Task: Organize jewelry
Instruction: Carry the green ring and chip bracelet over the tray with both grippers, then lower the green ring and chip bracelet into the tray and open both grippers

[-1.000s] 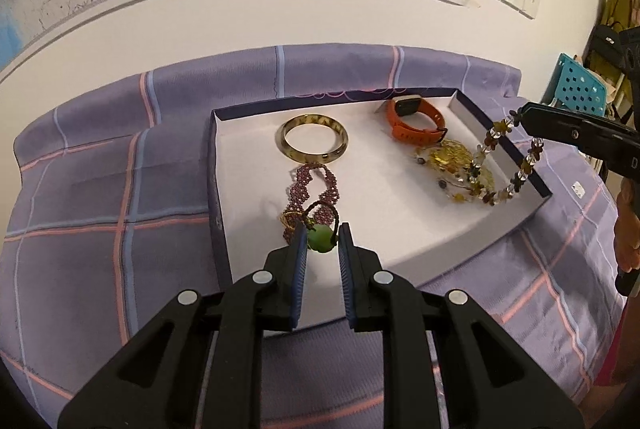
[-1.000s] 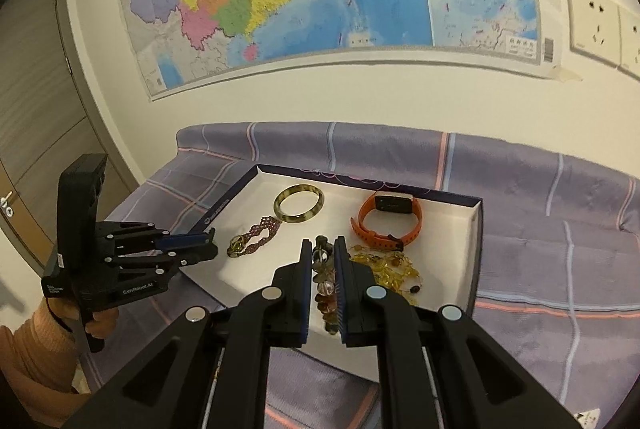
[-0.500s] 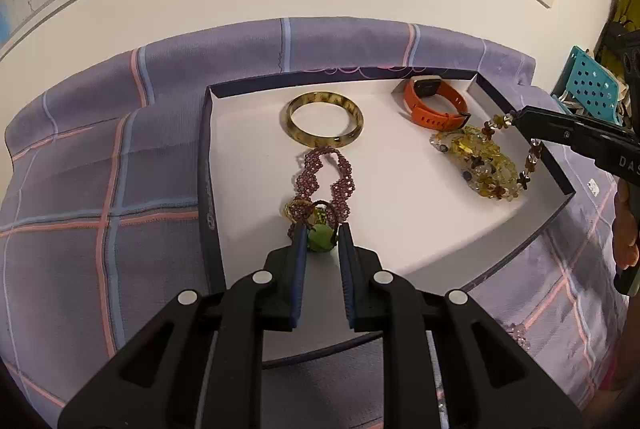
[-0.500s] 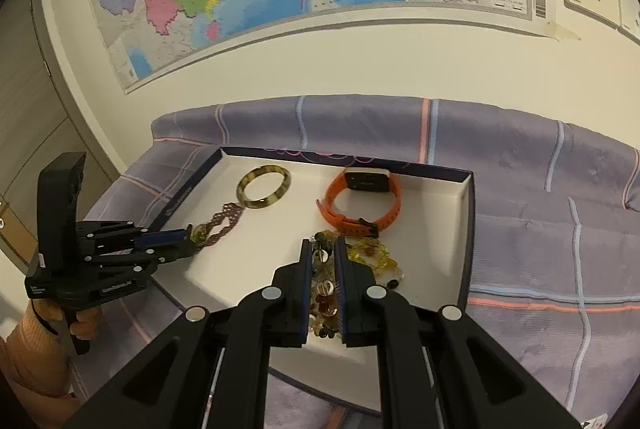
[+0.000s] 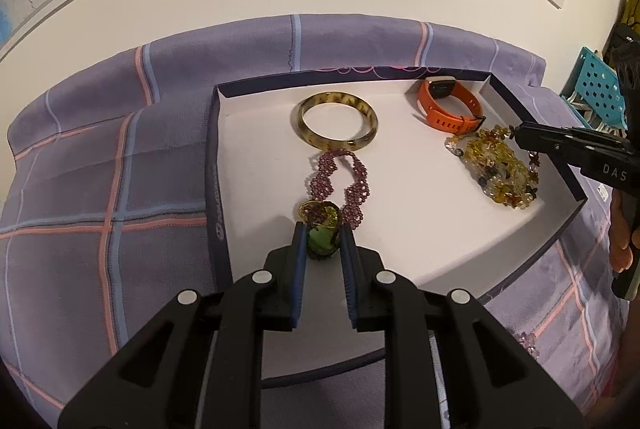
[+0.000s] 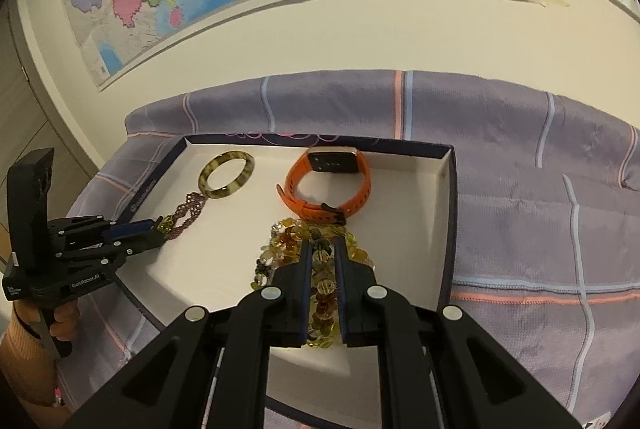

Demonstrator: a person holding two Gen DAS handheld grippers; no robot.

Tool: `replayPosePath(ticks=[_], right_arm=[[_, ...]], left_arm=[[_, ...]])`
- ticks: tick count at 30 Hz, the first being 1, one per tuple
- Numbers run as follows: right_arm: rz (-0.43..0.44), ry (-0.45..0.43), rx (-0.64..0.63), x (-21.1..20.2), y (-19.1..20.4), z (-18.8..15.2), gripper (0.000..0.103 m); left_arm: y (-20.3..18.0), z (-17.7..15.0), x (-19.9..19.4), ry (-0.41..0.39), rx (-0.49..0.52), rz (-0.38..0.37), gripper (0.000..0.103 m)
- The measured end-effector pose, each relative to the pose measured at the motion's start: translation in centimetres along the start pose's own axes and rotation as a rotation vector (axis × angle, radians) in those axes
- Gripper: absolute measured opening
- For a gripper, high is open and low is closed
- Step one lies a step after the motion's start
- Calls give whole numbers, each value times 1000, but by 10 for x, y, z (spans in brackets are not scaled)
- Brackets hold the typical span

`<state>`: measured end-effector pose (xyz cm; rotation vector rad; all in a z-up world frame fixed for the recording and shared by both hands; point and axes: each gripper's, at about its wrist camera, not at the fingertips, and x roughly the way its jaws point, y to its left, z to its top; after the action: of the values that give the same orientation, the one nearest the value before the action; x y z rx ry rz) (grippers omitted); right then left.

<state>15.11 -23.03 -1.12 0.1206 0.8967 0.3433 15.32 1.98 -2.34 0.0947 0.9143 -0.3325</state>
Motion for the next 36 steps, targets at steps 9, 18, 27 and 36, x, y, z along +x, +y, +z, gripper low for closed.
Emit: replayPosePath(ticks=[9, 18, 27, 36], right_arm=[[-34, -28, 16, -14, -1, -4, 21], [44, -79, -118, -60, 41, -29, 31], [147, 48, -244, -48, 93, -77, 33], [151, 110, -267, -24, 109, -93, 28]], left_arm=[[3, -5, -19, -63, 4, 39, 36], [-7, -27, -69, -166, 62, 23, 39], [-24, -64, -89, -163, 111, -28, 42], [-26, -86, -84, -126, 92, -65, 42]])
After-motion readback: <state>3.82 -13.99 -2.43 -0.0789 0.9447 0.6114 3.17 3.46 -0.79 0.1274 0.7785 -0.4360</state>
